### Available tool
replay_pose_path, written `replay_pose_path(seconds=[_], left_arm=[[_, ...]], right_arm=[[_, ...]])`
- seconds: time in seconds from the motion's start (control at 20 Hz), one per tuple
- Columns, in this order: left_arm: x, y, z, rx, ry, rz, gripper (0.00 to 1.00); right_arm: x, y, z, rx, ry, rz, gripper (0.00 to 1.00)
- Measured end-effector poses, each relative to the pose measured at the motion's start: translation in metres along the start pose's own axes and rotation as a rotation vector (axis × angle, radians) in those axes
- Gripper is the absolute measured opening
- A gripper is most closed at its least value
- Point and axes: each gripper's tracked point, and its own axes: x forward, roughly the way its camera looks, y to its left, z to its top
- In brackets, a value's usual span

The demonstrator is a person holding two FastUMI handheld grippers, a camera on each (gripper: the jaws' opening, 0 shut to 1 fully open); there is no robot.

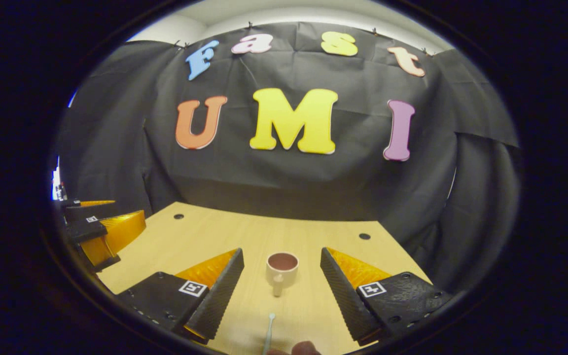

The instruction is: Put the toothbrush and toothpaste on the desktop into the cup, then pick up the cup and place it on the coaster on the desktop.

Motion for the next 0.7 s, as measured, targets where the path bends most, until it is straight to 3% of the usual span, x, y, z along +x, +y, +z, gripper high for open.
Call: replay_pose_path(seconds=[0.5,0.7], left_arm=[[-0.035,-0.019,-0.167,-0.039,0.498,-0.059,1.0],[-0.04,-0.024,-0.208,-0.015,0.604,-0.079,1.0]], right_arm=[[-0.005,0.001,-0.145,0.008,0.42,0.034,0.95],[-0.005,0.009,-0.182,0.004,0.53,0.048,0.95]])
